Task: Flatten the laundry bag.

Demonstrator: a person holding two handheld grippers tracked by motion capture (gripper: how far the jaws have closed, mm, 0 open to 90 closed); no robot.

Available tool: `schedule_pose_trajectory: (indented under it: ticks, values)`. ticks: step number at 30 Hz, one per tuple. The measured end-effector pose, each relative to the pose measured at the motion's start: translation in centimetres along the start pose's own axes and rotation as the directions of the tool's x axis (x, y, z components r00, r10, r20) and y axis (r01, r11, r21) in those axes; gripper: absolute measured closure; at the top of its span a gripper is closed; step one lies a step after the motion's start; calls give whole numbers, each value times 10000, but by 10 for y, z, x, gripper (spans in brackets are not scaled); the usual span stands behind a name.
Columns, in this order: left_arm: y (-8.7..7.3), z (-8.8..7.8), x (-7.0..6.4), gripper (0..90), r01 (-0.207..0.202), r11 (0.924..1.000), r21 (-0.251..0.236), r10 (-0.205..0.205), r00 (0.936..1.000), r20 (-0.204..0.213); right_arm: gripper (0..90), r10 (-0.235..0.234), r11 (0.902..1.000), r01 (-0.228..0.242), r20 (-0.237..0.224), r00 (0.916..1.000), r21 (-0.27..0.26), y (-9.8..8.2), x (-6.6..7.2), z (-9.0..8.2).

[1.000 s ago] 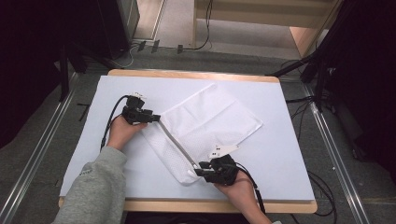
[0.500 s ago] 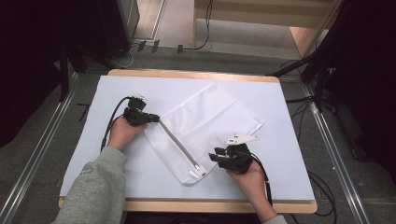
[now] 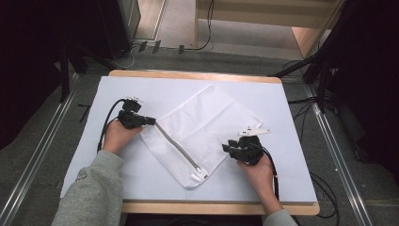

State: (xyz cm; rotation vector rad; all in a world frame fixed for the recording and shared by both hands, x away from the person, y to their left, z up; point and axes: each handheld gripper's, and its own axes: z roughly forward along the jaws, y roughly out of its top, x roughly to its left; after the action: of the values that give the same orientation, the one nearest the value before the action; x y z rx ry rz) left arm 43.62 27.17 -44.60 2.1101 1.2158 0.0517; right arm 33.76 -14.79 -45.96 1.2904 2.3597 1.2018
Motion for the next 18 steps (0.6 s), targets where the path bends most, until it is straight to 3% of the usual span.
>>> schedule_pose_trajectory:
  ticks: [10, 18]
  values:
    - [-23, -22, -5, 890, 319, 9994, -121, -318, 9994, 117, 615, 683, 9976, -691, 896, 9936, 67, 5, -27, 8]
    - [-43, -29, -9, 889, 652, 9978, -80, -650, 9977, 207, 586, 1264, 9915, -1297, 1567, 9795, 109, 7, -46, 7]
